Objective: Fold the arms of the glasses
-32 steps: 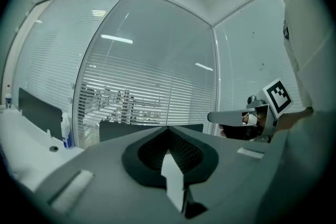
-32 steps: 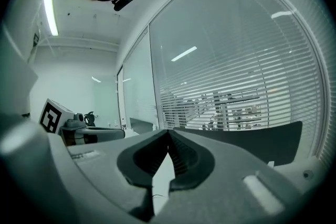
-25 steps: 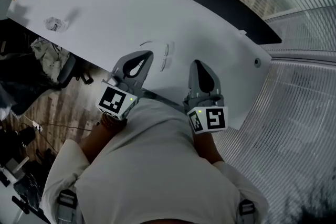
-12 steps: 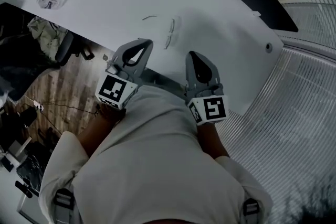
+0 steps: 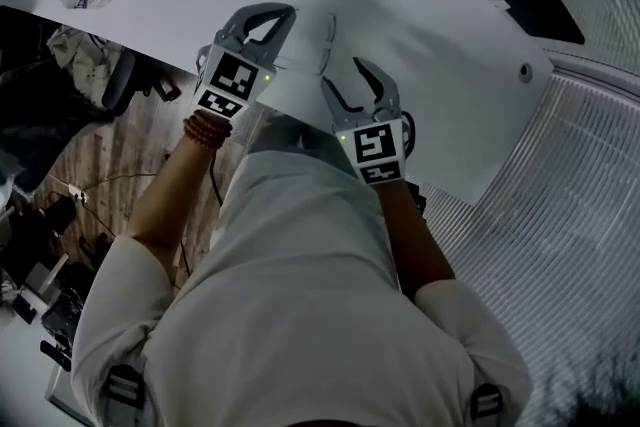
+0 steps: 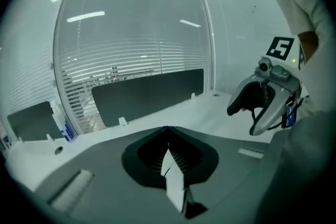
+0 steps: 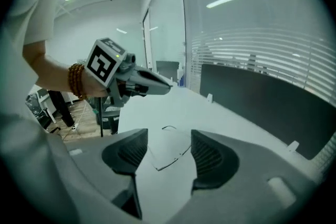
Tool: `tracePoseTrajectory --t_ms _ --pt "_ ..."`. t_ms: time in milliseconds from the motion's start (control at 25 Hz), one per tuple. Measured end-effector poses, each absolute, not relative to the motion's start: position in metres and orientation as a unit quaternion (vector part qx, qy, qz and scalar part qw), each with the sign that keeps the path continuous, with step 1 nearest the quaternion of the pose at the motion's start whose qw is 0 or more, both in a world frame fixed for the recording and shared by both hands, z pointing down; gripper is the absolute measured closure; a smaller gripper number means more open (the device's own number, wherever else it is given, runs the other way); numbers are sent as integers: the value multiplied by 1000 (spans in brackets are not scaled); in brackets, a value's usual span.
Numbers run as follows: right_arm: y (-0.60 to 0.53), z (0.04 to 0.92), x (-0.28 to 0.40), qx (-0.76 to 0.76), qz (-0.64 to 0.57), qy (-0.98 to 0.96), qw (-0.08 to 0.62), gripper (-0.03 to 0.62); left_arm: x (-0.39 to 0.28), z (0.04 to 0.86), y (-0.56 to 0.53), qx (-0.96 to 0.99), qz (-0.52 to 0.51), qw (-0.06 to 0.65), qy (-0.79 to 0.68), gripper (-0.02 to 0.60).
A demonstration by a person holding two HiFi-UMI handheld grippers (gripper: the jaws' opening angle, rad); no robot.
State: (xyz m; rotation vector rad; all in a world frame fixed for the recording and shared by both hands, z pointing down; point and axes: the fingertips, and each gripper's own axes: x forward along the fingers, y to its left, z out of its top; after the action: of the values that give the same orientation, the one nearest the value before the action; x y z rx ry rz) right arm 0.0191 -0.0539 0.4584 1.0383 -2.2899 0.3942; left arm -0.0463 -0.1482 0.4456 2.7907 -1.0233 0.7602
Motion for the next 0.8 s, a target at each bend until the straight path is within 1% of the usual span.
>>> tracePoseTrajectory --t_ms 40,160,320,560,800 --pt "-53 472 17 383 157 -858 306 326 -44 460 -154 908 264 30 -324 578" --pt "-52 514 11 368 173 -846 345 257 -38 500 -170 906 300 26 -298 577" --pt "-49 563 3 361 198 -827 383 218 -35 549 -184 900 340 28 -272 572" --pt "-42 619 -2 346 220 -808 424 198 -31 599 -187 892 382 35 -240 568" --pt "-50 636 -2 351 216 -806 425 198 -18 612 -183 895 386 40 -221 572"
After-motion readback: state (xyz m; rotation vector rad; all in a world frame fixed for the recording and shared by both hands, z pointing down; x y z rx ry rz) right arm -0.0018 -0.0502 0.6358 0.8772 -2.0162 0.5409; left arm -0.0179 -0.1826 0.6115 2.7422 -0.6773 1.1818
